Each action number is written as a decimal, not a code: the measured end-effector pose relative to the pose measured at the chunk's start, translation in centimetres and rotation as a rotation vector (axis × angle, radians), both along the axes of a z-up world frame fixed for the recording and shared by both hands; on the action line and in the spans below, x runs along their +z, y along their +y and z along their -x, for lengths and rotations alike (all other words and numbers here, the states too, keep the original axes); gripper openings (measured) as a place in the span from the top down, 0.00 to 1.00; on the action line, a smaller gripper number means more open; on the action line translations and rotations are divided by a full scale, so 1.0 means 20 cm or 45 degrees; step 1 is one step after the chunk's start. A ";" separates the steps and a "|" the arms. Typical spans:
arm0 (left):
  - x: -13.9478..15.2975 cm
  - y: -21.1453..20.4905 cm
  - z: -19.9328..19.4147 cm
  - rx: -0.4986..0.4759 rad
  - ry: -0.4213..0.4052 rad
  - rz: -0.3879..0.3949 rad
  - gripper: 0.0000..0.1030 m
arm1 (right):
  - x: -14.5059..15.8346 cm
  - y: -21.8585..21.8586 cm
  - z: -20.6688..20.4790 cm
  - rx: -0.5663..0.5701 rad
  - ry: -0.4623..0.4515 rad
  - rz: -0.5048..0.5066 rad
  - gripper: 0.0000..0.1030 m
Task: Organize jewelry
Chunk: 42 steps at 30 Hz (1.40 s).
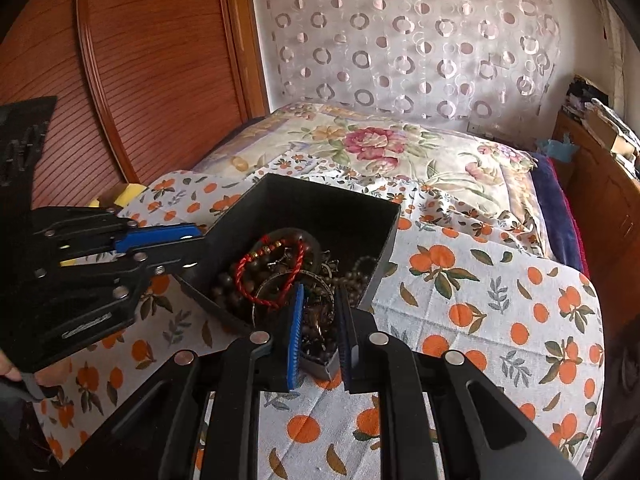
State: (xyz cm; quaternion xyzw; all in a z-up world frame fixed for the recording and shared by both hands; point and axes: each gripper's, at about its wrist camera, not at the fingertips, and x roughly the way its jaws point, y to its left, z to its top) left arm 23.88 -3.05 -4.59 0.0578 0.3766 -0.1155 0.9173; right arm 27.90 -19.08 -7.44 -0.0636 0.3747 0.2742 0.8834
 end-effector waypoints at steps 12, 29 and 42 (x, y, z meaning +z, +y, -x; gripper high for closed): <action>0.05 -0.01 -0.06 0.030 -0.035 0.038 0.88 | 0.06 -0.10 0.05 -0.039 -0.037 -0.017 0.80; 0.07 0.06 0.18 0.115 -0.147 0.038 0.17 | 0.06 -0.14 0.27 -0.091 -0.095 -0.004 0.31; 0.18 0.12 0.52 0.204 -0.297 0.046 0.07 | 0.13 -0.18 0.47 -0.173 -0.190 -0.038 0.03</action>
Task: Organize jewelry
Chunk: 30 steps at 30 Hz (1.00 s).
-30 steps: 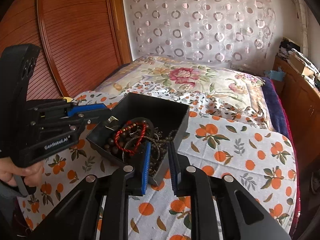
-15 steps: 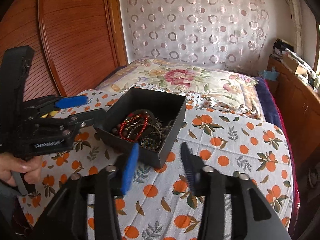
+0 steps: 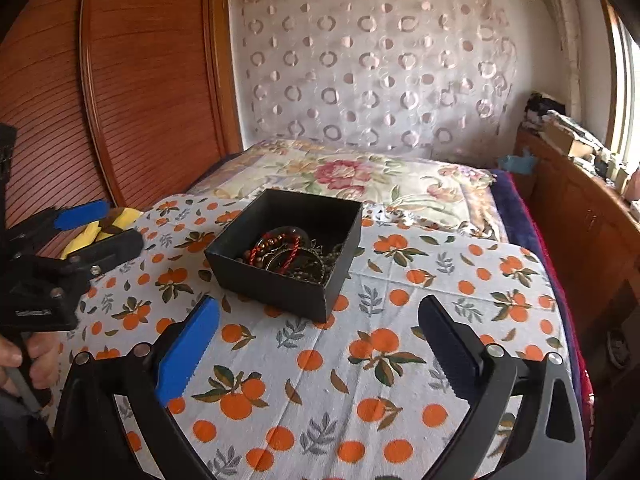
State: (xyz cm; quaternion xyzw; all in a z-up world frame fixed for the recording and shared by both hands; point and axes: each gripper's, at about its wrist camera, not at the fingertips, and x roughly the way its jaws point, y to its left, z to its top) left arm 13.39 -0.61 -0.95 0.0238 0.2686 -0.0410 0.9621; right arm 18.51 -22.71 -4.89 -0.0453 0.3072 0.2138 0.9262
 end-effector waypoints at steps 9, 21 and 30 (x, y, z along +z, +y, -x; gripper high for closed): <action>0.04 0.01 0.21 0.048 -0.010 -0.021 0.07 | 0.12 -0.08 0.23 -0.091 -0.120 -0.090 0.03; 0.06 0.03 0.43 0.086 -0.017 0.025 0.07 | 0.16 -0.20 0.49 -0.212 -0.209 -0.121 0.03; 0.07 0.03 0.49 0.094 -0.034 0.020 0.07 | 0.15 -0.21 0.54 -0.233 -0.214 -0.133 0.03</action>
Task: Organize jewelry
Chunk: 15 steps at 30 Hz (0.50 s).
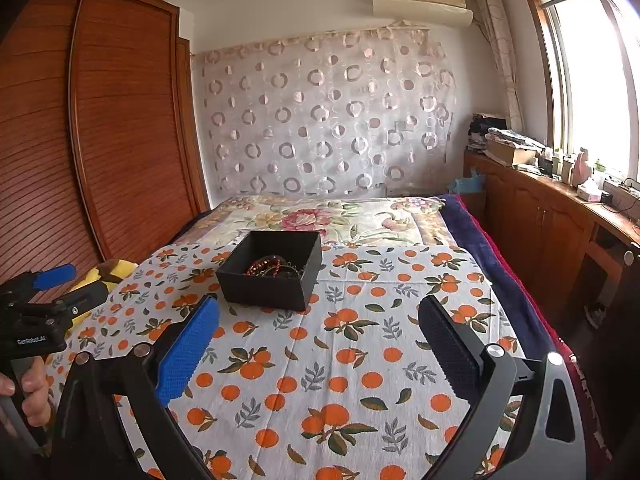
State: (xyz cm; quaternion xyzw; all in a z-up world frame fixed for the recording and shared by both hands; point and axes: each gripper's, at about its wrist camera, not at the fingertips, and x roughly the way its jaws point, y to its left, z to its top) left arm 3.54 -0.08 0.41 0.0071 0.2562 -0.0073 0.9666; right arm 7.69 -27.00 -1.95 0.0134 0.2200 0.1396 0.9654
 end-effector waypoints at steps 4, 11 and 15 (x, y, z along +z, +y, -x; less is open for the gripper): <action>0.00 0.00 0.00 0.002 0.003 -0.003 0.07 | -0.01 0.00 0.01 0.004 0.000 0.002 0.03; -0.01 0.00 0.01 0.010 0.002 -0.004 0.07 | -0.02 0.03 0.03 0.013 -0.003 0.007 0.03; -0.01 0.00 0.02 0.007 0.002 -0.002 0.07 | -0.02 0.03 0.03 0.015 -0.004 0.007 0.03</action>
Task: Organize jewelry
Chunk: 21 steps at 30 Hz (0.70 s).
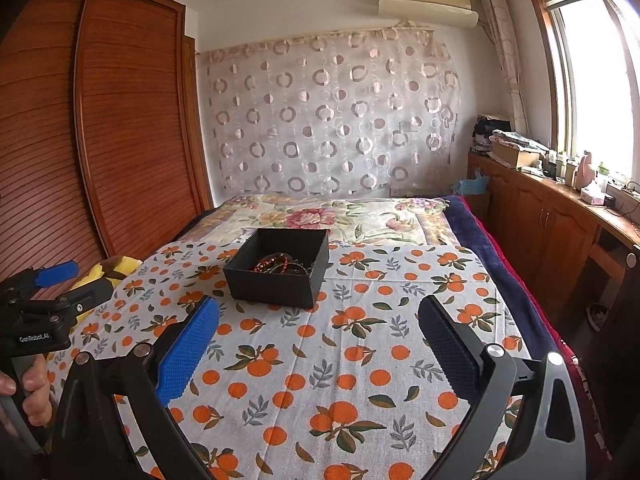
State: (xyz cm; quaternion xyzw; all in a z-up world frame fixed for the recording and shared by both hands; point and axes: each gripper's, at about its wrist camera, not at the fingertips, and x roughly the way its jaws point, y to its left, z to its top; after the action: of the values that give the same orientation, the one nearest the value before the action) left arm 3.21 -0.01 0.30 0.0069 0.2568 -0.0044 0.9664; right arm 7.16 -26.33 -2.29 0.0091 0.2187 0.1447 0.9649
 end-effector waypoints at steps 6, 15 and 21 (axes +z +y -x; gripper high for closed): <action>0.00 0.00 0.00 0.000 -0.001 -0.004 0.07 | 0.00 0.01 0.00 -0.005 -0.002 0.007 0.03; 0.01 -0.01 0.01 -0.001 -0.008 0.005 0.07 | 0.00 0.01 0.00 -0.004 0.000 0.006 0.03; 0.01 -0.01 0.01 -0.007 -0.003 0.006 0.07 | 0.00 0.01 0.00 -0.002 -0.001 0.002 0.03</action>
State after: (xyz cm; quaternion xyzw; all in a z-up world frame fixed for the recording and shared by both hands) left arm 2.95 -0.17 0.48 0.0055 0.2555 -0.0076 0.9668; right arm 7.08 -26.19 -2.24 0.0083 0.2186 0.1436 0.9651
